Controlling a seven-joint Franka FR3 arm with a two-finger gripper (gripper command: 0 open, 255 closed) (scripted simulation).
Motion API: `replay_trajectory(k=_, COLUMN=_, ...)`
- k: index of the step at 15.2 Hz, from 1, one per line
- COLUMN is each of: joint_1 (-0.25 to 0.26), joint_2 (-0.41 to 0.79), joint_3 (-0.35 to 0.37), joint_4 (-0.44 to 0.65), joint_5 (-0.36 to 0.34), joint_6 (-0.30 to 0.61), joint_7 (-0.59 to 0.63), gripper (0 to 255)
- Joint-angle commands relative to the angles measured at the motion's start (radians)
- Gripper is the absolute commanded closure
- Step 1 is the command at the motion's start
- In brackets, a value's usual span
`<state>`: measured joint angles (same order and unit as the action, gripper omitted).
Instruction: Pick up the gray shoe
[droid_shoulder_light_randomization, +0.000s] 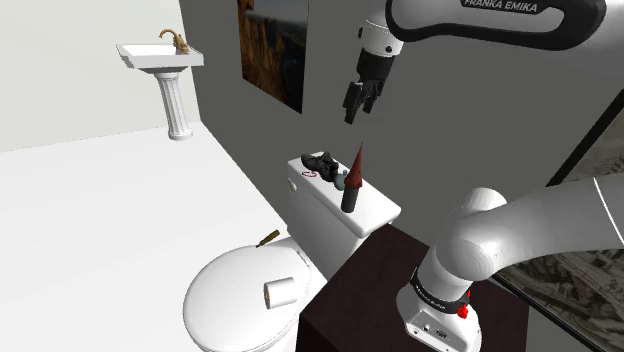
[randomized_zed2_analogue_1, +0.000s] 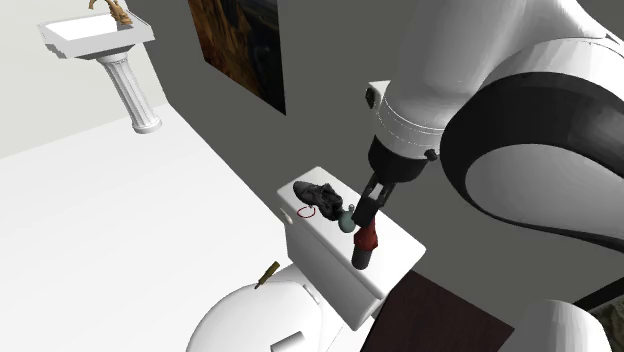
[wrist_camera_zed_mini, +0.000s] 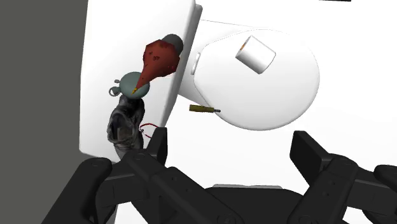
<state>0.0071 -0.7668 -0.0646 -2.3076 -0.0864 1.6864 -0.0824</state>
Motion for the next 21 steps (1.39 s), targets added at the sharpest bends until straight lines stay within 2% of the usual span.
replay_trajectory(k=1, joint_1=0.0, joint_2=0.0, joint_3=0.0, joint_4=0.0, joint_5=0.0, joint_6=0.0, joint_7=0.0, gripper=0)
replay_trajectory(k=11, joint_1=-0.022, joint_2=0.401, joint_3=-0.103, joint_4=0.16, joint_5=-0.004, joint_6=0.115, joint_7=-0.068, gripper=0)
replay_trajectory(k=21, joint_1=-0.057, joint_2=0.826, joint_3=-0.178, joint_4=0.426, joint_5=0.057, joint_6=0.139, joint_7=-0.156, gripper=0)
